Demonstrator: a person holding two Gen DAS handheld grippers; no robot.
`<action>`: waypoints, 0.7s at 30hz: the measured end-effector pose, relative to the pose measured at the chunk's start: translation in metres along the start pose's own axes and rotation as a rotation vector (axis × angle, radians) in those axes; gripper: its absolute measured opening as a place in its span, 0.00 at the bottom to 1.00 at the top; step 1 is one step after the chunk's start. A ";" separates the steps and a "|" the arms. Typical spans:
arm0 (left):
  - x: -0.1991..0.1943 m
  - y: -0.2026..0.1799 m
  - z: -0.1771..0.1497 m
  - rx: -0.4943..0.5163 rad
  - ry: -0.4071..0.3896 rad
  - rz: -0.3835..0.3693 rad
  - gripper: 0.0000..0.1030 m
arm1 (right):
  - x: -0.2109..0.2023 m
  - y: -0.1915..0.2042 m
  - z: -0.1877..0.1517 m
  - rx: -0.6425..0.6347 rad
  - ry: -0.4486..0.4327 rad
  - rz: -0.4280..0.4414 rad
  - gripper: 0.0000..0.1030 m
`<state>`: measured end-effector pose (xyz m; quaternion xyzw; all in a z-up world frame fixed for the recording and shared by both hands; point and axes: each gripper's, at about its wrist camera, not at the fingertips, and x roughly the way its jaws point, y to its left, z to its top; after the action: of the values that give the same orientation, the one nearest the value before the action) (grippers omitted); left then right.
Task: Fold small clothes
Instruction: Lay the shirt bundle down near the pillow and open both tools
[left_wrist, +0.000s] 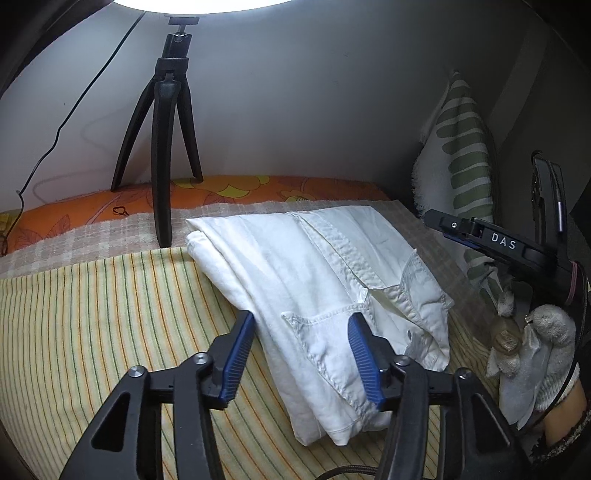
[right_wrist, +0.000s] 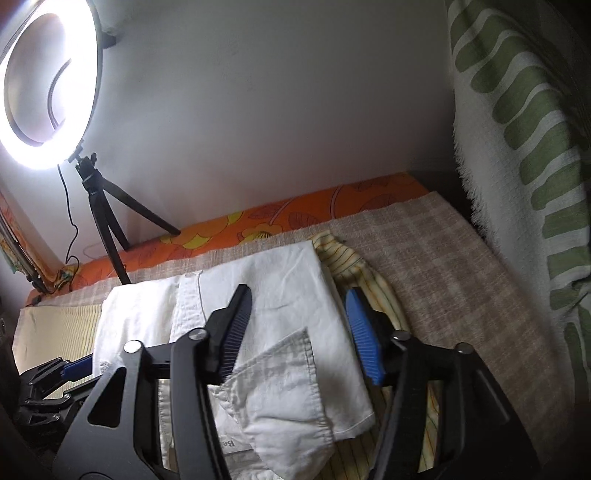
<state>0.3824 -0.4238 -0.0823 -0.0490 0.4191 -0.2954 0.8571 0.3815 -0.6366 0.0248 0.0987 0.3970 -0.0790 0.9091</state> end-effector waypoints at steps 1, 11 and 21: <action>-0.003 0.000 0.000 -0.001 -0.006 0.000 0.62 | -0.004 0.000 0.001 -0.002 -0.004 -0.001 0.61; -0.045 -0.010 -0.005 0.022 -0.017 0.022 0.86 | -0.043 0.022 -0.003 -0.048 -0.046 -0.003 0.84; -0.104 -0.028 -0.019 0.049 -0.057 0.063 0.93 | -0.108 0.046 -0.012 -0.091 -0.104 -0.027 0.98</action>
<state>0.3064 -0.3867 -0.0138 -0.0233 0.3884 -0.2770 0.8785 0.3109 -0.5821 0.1017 0.0477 0.3535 -0.0780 0.9309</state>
